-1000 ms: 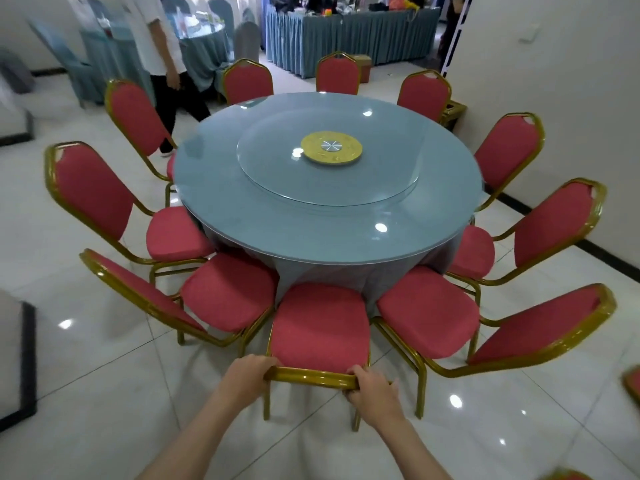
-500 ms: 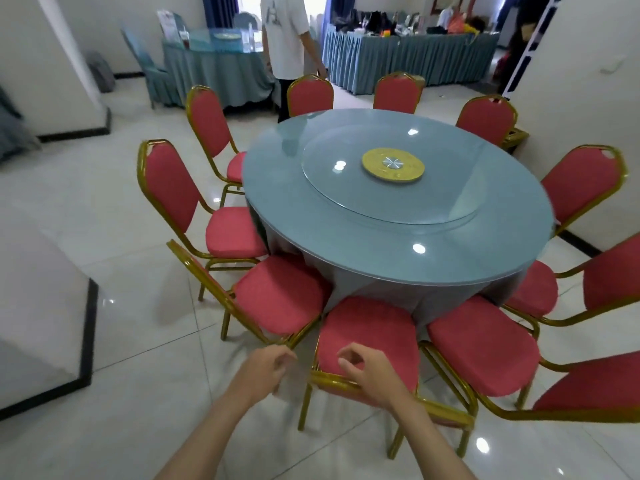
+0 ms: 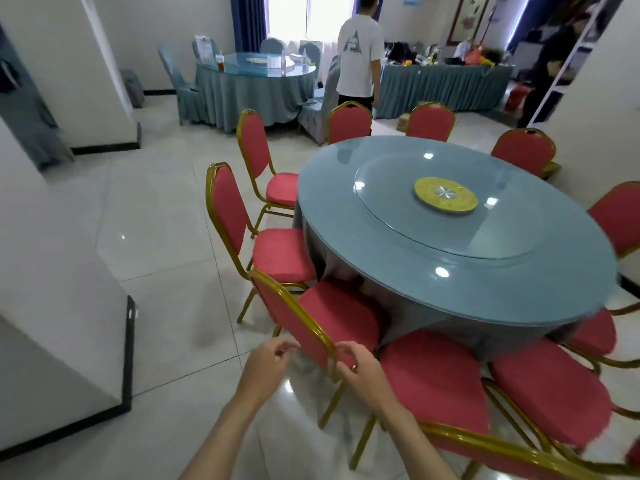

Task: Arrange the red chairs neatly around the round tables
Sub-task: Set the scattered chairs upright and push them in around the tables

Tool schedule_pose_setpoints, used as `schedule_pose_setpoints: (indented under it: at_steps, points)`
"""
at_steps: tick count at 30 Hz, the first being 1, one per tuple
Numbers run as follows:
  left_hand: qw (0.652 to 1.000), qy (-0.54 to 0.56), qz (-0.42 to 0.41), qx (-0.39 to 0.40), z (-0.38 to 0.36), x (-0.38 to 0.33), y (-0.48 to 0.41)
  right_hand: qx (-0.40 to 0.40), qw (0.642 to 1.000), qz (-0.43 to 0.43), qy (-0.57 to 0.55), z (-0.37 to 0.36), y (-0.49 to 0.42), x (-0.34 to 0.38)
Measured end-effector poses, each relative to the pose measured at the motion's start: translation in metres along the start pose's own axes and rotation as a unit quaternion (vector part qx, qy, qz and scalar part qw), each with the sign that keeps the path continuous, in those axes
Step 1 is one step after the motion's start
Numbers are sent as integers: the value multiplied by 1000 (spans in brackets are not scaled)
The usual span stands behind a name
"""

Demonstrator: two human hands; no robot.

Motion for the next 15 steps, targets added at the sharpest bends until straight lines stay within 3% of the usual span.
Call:
schedule_pose_setpoints:
  at_steps: [11,15]
  points:
    - [995,-85,-49,4,76,22,-142,16,997,-63,-33,-80,-153,40]
    - [988,-128,-47,76,82,34,-201,75,995,-72,-9,-103,-195,49]
Point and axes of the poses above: each hand's wrist, its own y-axis away from the middle knuckle, its own z-axis out of the back of the hand, x = y × z, the point moved 7 cm from there along -y, towards the middle knuckle, and after that the axes turned 2 degrees about -x, right-handed, at the moved point
